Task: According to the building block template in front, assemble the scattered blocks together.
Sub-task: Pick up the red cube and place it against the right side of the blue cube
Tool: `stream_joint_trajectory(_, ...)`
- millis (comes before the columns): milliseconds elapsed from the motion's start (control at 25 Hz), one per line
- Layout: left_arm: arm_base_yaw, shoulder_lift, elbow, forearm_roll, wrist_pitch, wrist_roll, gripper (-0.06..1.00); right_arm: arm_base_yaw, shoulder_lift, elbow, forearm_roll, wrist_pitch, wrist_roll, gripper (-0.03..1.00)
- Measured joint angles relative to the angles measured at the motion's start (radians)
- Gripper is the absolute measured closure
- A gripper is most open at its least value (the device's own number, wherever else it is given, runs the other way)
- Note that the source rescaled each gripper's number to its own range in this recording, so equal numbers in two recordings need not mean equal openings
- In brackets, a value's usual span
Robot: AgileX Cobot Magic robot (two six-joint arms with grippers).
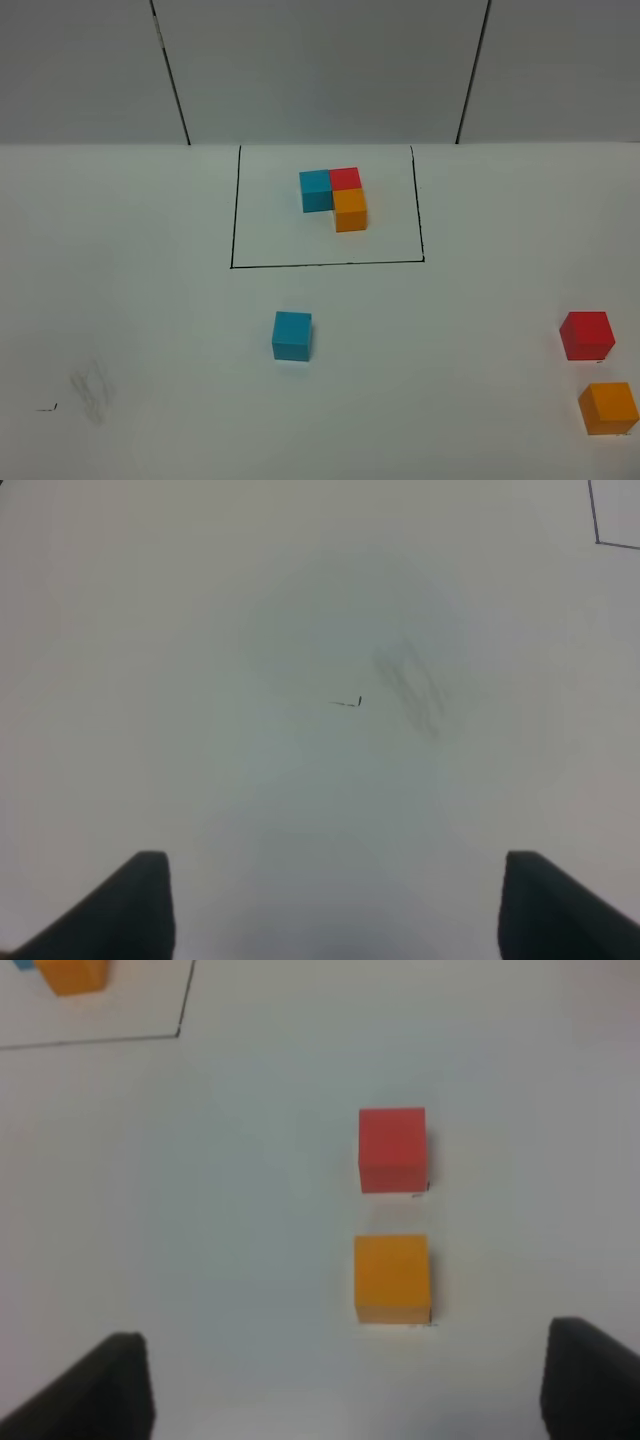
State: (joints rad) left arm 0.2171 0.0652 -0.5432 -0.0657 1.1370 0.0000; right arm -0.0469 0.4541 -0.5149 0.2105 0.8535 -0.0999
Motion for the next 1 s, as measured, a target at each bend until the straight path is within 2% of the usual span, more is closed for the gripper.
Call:
stream_joint_trajectory(360,0.0,0.0,0.0,0.0,0.0,0.0,0.33,0.0,0.223,-0.031,0.121,-0.06,-0.096,0.35)
stream_joint_trajectory(520,0.0,0.0,0.0,0.0,0.0,0.0,0.33,0.0,0.298,-0.096,0.125,-0.059,-0.119,0.35)
stream_joint_trajectory(1000,0.0,0.0,0.0,0.0,0.0,0.0,0.33,0.0,0.52,-0.293,0.13,0.08,-0.134,0.36)
